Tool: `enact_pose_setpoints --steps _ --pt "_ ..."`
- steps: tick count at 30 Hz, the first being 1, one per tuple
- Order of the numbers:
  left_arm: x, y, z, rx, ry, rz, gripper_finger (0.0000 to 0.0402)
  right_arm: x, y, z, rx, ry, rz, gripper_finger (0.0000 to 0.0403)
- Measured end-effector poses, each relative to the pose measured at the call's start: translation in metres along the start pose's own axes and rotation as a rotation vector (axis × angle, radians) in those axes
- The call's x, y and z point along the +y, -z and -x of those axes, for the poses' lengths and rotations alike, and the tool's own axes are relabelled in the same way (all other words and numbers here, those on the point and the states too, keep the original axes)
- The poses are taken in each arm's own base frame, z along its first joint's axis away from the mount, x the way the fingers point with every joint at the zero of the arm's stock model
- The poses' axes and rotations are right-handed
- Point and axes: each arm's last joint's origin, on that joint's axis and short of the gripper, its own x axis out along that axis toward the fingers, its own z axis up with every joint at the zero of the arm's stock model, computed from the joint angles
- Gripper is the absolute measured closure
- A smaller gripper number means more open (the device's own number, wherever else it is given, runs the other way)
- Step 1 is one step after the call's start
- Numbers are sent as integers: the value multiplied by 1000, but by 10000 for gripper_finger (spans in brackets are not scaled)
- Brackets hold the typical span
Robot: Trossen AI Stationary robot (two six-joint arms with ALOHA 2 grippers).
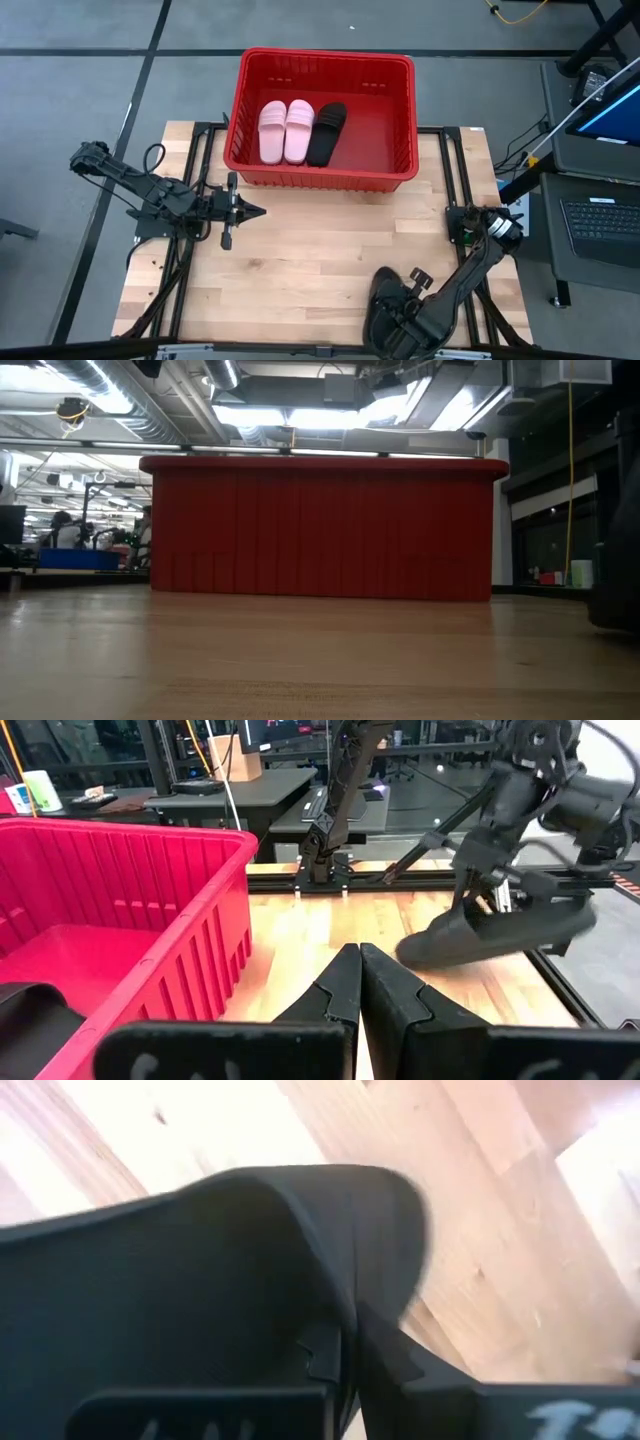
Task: Pick and place slides into bin
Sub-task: Put the black slipper into the red bin
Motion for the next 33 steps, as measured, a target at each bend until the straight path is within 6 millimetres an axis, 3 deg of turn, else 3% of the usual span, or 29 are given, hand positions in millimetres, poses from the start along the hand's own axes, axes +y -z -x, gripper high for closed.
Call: enact_pose_setpoints --steps 12,17,33 --pt "0 5 0 48 -3 9 400 -10 -44 60 -175 -10 37 386" --pt "0 6 0 53 -4 9 400 -12 -66 84 -342 -51 129 386" --pt "1 7 0 68 -5 6 400 -34 -134 96 -548 115 311 386"
